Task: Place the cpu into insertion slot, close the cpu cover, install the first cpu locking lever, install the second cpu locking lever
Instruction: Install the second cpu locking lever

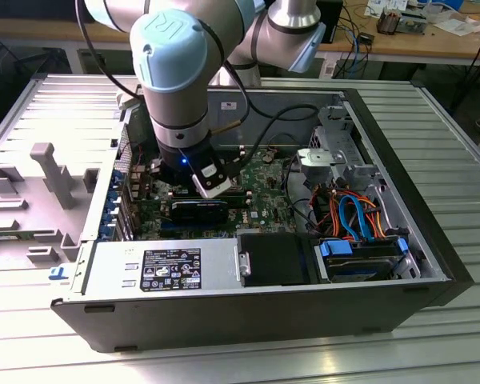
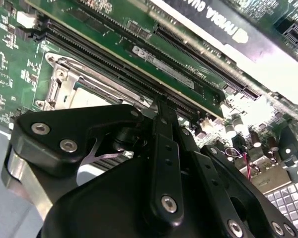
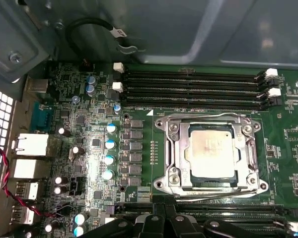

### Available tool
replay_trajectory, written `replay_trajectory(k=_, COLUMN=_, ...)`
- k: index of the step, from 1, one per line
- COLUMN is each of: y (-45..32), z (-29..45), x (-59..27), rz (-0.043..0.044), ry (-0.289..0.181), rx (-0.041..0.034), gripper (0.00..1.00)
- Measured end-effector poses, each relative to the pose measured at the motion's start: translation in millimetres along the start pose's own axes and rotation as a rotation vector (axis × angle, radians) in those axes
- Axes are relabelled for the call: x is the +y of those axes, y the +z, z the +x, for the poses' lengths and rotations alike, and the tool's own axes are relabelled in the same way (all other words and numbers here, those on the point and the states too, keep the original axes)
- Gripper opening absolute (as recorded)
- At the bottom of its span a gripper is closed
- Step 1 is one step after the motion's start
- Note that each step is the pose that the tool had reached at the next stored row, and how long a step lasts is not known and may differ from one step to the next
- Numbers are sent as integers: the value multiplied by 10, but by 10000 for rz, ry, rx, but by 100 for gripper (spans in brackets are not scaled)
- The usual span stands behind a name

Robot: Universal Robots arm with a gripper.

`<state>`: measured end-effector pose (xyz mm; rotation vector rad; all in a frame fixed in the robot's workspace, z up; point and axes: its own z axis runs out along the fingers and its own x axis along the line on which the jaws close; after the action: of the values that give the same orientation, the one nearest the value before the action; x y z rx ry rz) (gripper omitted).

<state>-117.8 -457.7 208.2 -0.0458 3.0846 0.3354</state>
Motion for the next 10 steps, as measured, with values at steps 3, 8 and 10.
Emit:
replay_trajectory(k=3, y=5, z=-1, x=19, rz=-9, ry=-92, rx=20, gripper=11)
replay_trajectory(k=8, y=19, z=-1, x=50, rz=-41, ry=-258, rx=56, gripper=11)
replay_trajectory(k=10, y=26, z=-2, x=59, rz=-47, ry=-310, rx=66, gripper=11)
